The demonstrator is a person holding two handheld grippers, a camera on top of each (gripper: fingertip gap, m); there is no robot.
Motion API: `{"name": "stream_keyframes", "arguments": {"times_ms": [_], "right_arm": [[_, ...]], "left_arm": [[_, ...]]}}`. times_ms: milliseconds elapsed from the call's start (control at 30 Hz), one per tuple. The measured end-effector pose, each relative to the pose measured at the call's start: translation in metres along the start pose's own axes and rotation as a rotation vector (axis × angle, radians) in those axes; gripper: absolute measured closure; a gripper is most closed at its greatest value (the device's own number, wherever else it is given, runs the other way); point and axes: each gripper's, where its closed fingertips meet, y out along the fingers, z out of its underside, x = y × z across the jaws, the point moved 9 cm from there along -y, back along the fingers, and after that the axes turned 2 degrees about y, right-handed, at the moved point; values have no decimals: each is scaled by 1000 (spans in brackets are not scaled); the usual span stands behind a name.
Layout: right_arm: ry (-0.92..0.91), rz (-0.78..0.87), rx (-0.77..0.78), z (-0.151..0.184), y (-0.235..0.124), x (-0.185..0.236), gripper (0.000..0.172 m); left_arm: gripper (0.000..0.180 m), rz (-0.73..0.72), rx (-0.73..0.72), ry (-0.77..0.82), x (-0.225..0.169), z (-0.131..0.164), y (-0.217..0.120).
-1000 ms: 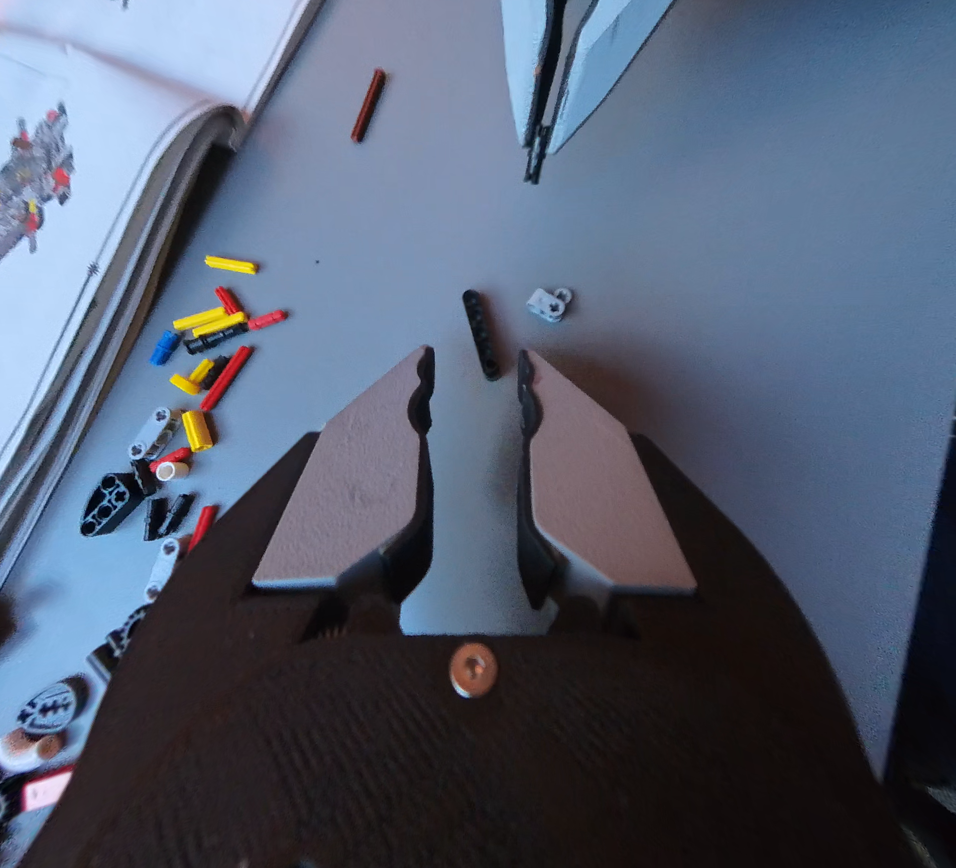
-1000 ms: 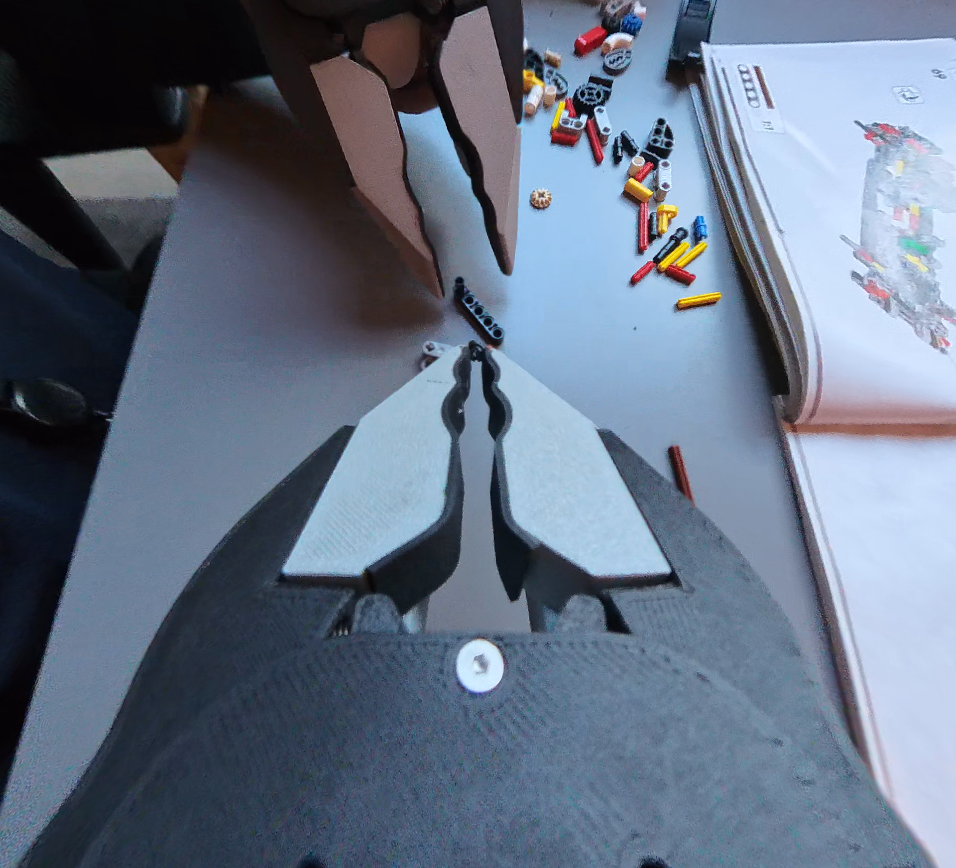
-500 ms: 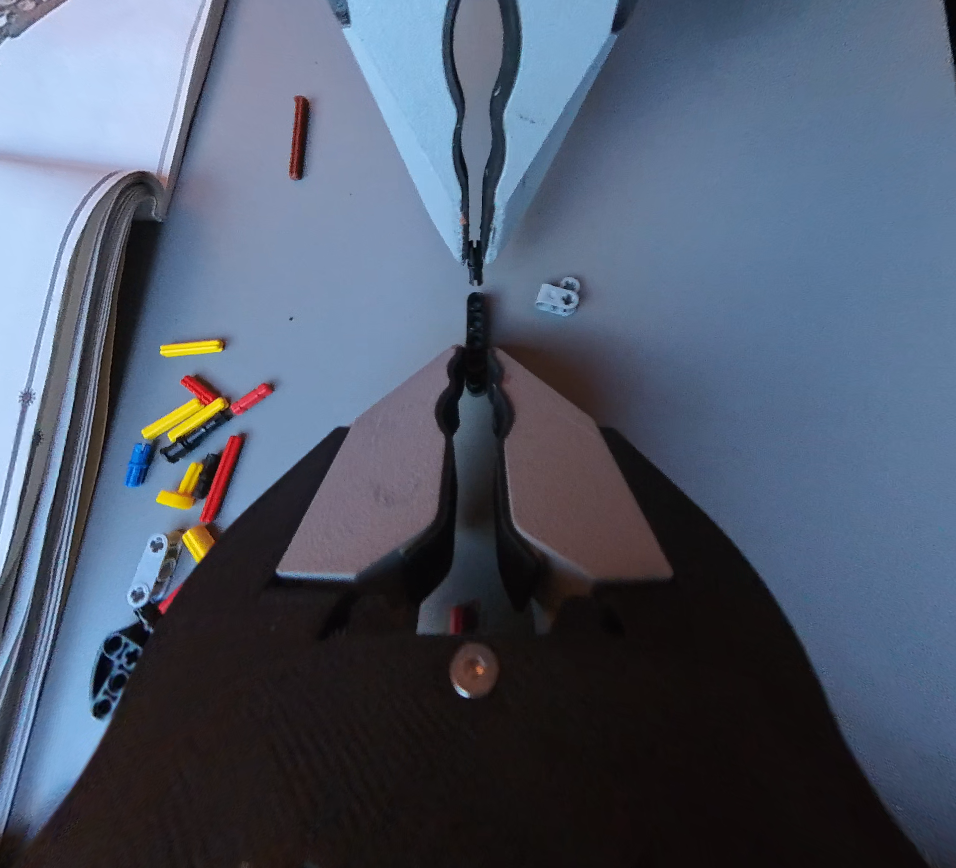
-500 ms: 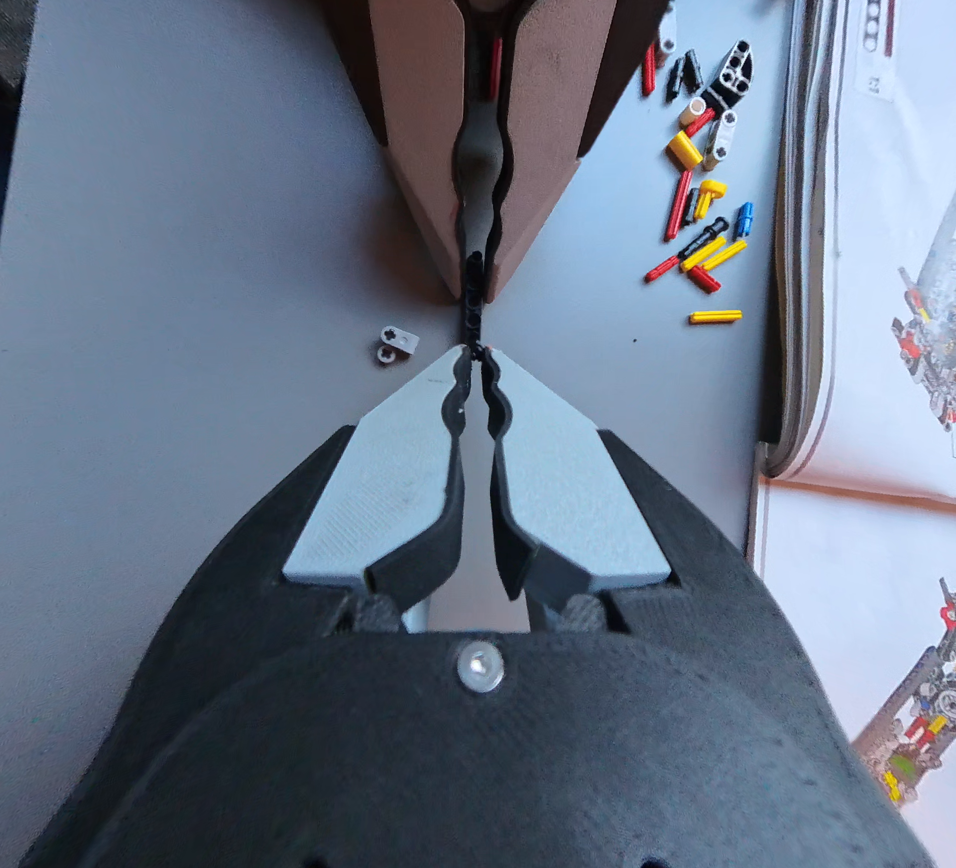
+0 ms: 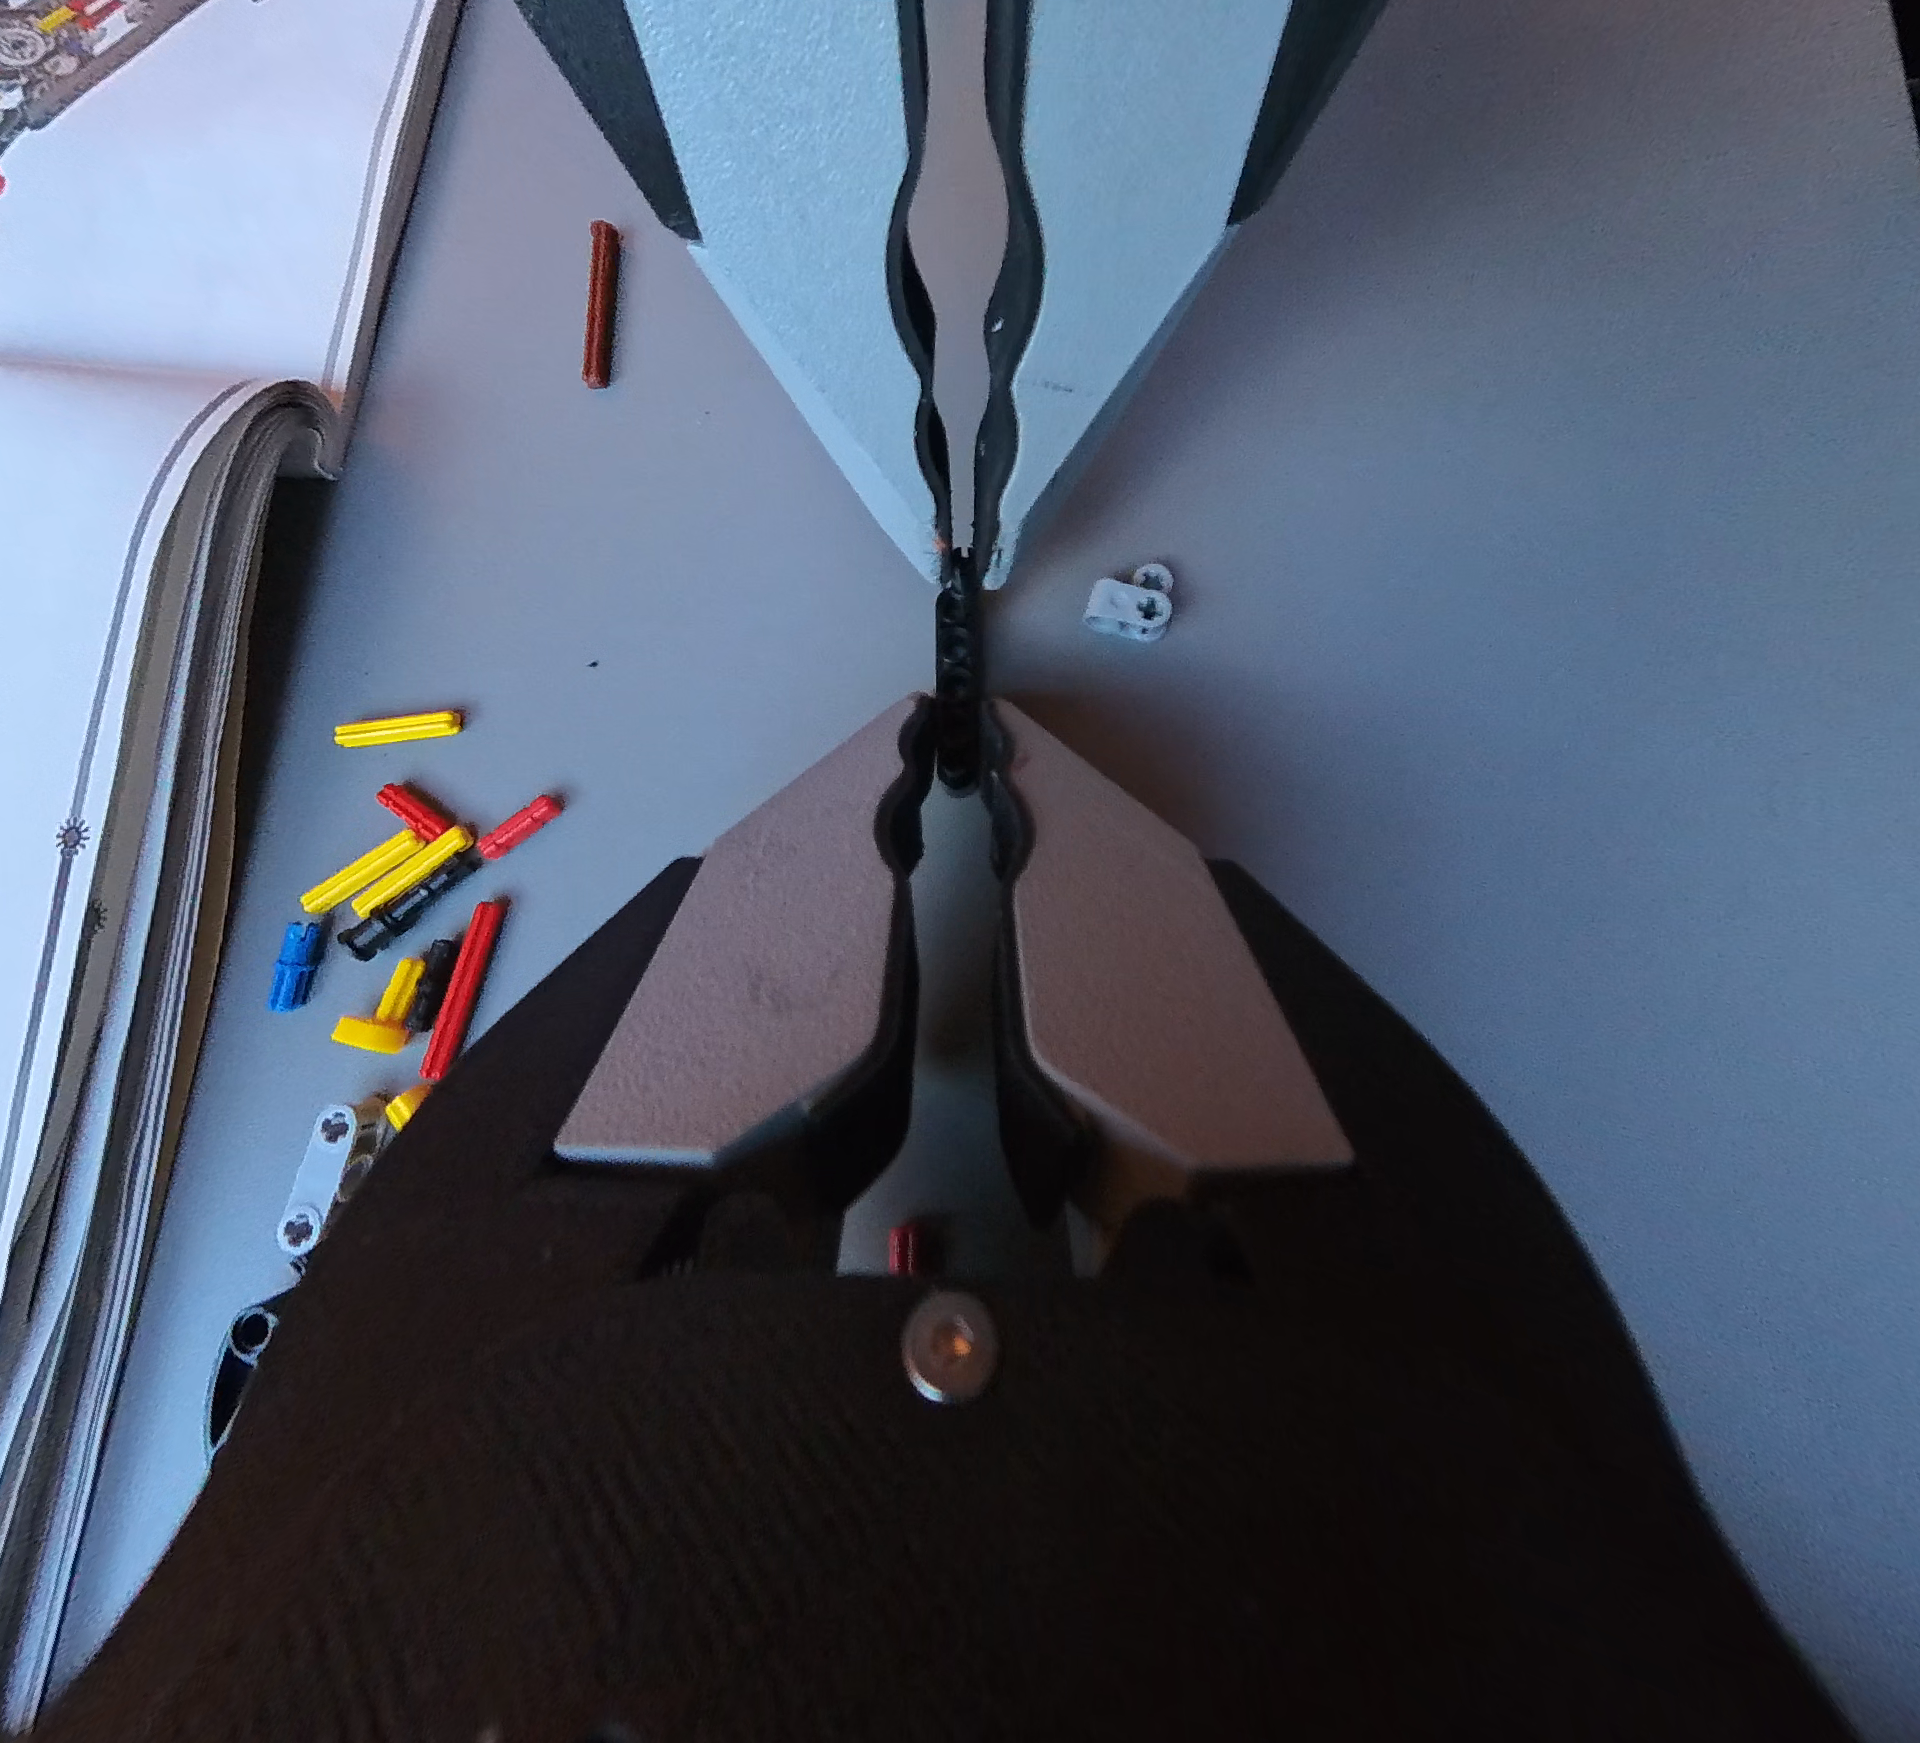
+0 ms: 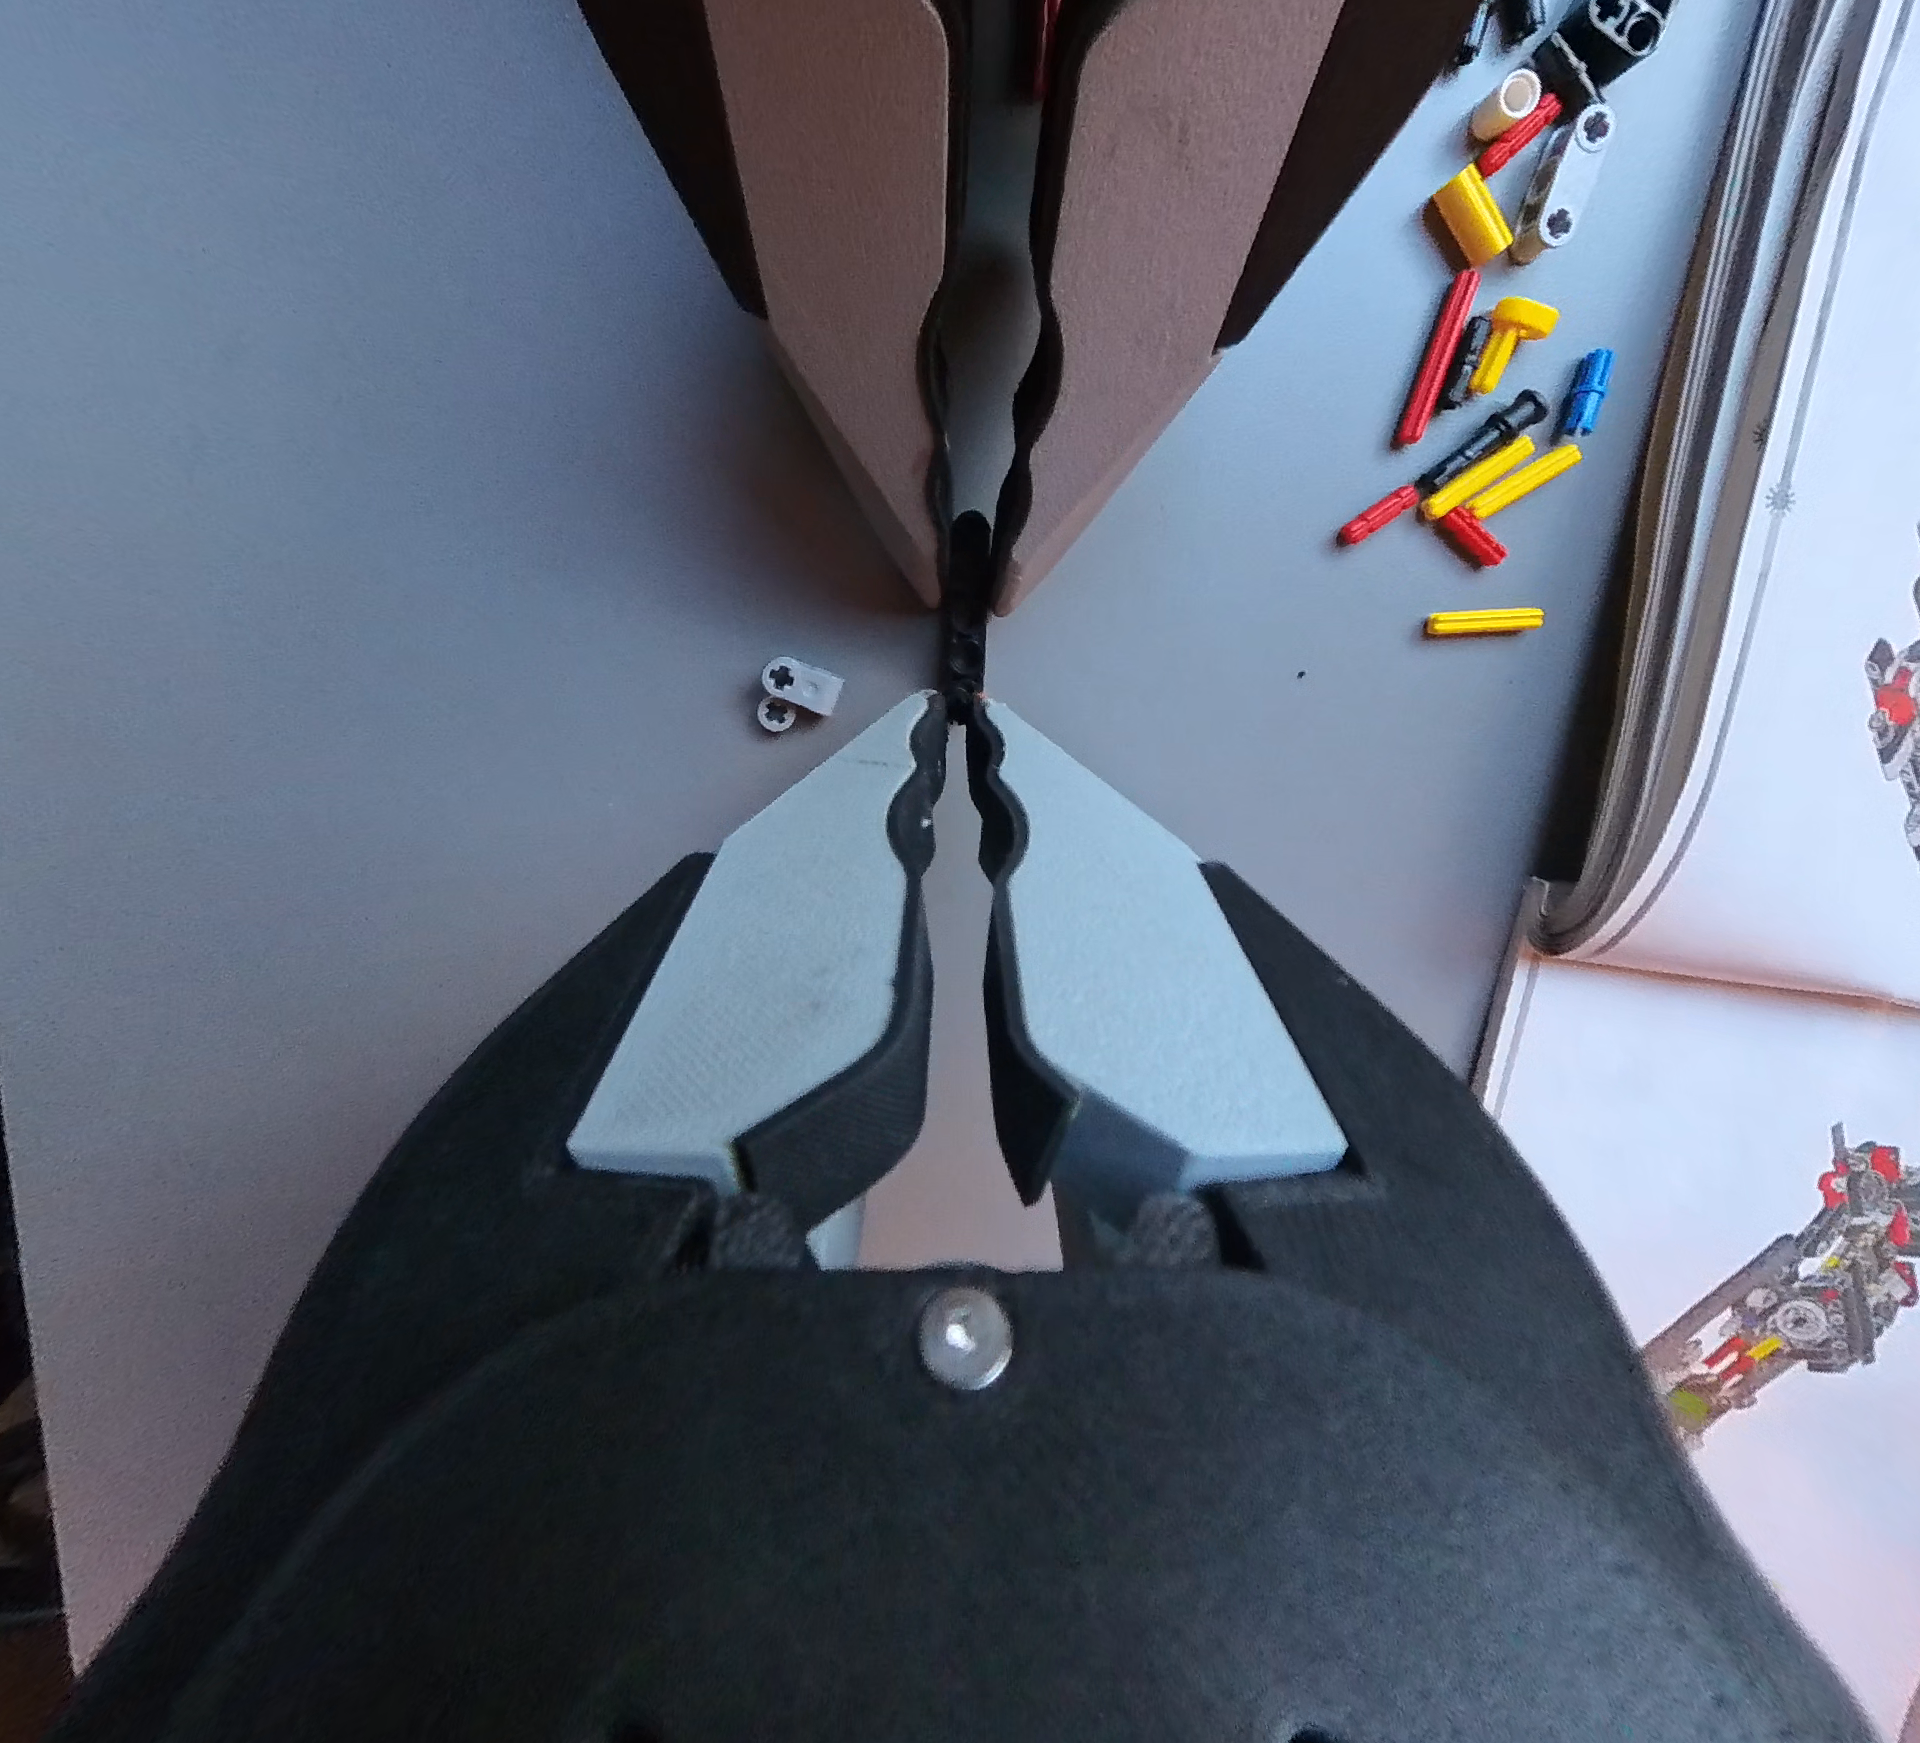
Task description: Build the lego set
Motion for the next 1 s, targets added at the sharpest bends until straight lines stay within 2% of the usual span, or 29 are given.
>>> {"name": "stream_keyframes", "arguments": {"times_ms": [367,700,833,1000], "right_arm": [[-12,15,53,-4,1,-1,171],[70,-54,-5,1,10,-6,171],[116,-35,-77,12,6,-6,170],[269,-63,-294,28,-2,-7,171]], "left_arm": [[175,-10,-1,-4,-1,-1,1],[174,-15,-5,-13,-2,-4,5],[174,-18,-4,-25,-1,-3,4],[175,-30,-3,-26,1,0,0]]}}
